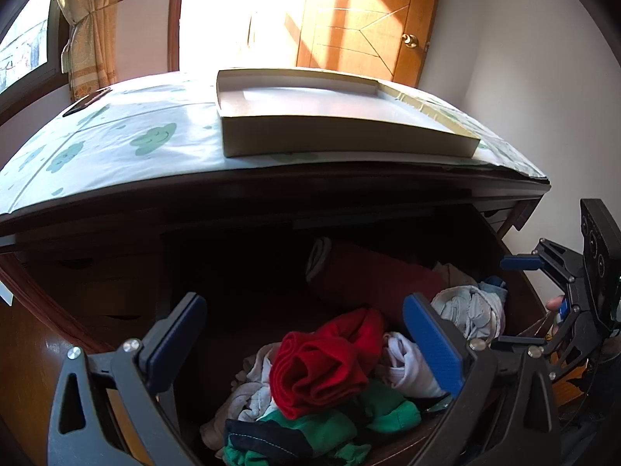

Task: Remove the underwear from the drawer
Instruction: 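Grasp the beige rolled underwear with the right gripper while the left gripper grasps white socks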

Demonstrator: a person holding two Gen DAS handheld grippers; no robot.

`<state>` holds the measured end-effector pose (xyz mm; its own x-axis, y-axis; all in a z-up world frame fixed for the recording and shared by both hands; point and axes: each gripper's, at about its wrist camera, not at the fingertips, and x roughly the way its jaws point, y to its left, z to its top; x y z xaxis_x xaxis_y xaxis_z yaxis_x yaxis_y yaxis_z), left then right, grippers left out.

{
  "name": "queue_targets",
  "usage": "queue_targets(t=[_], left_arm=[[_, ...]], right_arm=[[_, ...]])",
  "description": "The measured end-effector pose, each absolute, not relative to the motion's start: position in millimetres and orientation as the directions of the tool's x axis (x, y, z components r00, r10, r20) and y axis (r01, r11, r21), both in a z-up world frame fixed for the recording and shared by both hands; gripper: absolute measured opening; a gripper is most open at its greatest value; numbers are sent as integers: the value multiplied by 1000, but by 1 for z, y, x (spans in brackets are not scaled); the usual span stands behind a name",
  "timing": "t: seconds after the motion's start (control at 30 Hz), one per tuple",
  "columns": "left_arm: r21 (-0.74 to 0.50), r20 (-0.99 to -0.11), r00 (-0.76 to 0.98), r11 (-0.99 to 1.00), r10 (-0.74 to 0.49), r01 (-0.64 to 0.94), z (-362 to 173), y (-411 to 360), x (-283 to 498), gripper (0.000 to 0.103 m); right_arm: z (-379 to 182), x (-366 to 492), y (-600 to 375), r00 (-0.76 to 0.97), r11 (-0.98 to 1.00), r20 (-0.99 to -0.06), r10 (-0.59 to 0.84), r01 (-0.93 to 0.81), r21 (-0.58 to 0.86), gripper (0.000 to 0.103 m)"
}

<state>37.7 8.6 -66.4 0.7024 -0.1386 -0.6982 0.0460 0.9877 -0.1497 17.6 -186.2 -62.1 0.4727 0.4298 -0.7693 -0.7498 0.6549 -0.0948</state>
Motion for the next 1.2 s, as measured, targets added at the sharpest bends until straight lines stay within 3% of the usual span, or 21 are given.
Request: queue_targets(t=[0.33,0.4,0.47,0.77,0.97,1.2], left_arm=[[-144,-716,684,988,-139,50,-70,3,46,103],[-145,-720,679,988,-143,54,-71,3,47,103],[-139,-726,673,988,-143,60,-72,1,49,103],[-118,-763,623,985,-172,127,-81,-8,58,102],[-139,-791,573,975,-216,175,-86,-15,68,99],[-129,-852,474,966,-224,226,-106,-28,82,94]], right_arm=[[-81,31,-177,367,684,-842,395,-729,2,102],[-84,34,-177,350,692,-853,387,-722,18,99],[-86,38,-177,329,696,-863,383,-718,35,82],[-92,35,-172,246,653,-880,405,-752,90,46],[-63,23,-184,284,635,-797,533,-757,155,44],[-50,38,-189,386,704,-756,529,-697,136,44]])
